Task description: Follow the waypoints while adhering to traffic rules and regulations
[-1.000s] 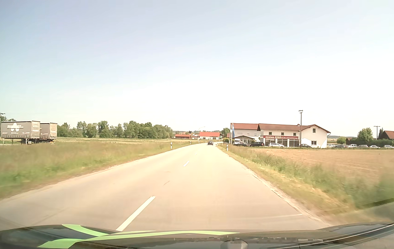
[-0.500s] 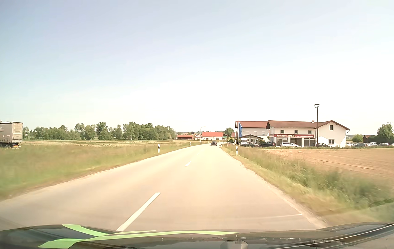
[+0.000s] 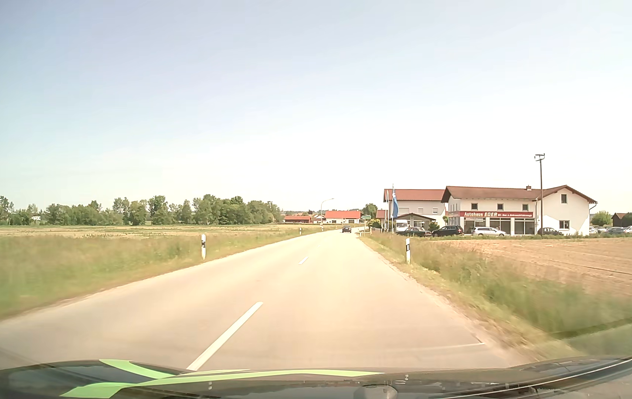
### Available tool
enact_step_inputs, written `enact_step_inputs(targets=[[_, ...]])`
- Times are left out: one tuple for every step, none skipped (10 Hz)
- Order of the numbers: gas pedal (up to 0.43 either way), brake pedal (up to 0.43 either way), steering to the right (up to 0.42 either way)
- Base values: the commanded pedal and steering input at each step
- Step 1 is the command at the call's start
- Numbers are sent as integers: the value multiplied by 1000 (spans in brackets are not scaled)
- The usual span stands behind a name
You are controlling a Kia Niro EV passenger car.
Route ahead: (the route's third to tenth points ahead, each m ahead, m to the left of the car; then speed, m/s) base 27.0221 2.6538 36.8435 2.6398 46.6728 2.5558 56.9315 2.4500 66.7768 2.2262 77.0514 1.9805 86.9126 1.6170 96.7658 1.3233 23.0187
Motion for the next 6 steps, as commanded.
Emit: enact_step_inputs(targets=[[169,0,-2],[169,0,-1],[169,0,0],[169,0,1],[150,0,1],[98,0,0]])
